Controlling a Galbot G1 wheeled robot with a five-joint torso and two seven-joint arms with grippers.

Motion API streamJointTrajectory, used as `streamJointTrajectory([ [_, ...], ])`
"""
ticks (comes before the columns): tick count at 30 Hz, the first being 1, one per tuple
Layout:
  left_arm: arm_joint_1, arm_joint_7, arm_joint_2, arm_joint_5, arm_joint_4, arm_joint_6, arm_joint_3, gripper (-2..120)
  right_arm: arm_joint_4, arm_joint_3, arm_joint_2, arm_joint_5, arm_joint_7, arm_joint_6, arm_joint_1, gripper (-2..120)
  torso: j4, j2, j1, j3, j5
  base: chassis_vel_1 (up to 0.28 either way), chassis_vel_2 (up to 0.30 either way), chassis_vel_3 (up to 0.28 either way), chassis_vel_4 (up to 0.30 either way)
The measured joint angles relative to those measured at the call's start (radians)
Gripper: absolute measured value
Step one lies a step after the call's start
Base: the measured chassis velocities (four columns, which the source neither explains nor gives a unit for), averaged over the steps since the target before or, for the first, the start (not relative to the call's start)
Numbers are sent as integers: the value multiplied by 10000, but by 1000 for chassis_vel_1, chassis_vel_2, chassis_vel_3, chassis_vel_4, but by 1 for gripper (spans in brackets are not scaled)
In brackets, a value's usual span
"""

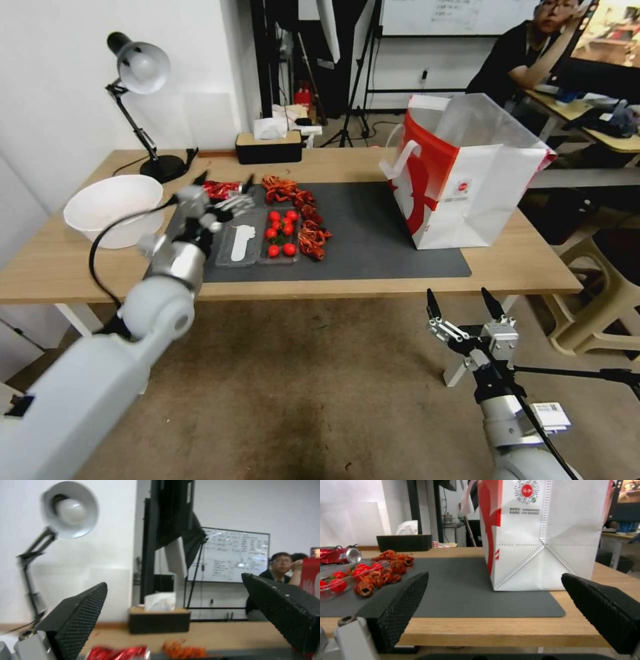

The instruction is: Pick up the trash from the table and place it into the takeout bag.

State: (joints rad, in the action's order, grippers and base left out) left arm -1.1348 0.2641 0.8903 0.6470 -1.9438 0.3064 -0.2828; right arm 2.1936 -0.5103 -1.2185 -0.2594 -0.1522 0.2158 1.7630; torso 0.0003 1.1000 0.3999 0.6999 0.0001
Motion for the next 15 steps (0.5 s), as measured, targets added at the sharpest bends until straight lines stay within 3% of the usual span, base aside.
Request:
streamJointTrajectory([
  [2,-1324,-285,410,-552,-134,558,-710,100,-13,27,-25,19,11,2,20,100,4,0,-1,0,-3,0,0,0,0],
  [6,-2280,-528,789,-992,-154,1106,-1138,100,-52,41,-32,26,17,8,20,100,1,0,-2,-1,-1,0,0,0,0],
  [8,-3048,-891,1208,-1738,32,1705,-1559,100,-93,81,-43,31,18,11,-1,100,-4,0,-1,0,1,0,0,0,0],
  [15,-4523,-1273,1677,-2177,6,2035,-2240,100,-127,154,-36,37,37,11,-28,100,-3,0,0,0,-3,0,0,0,0],
])
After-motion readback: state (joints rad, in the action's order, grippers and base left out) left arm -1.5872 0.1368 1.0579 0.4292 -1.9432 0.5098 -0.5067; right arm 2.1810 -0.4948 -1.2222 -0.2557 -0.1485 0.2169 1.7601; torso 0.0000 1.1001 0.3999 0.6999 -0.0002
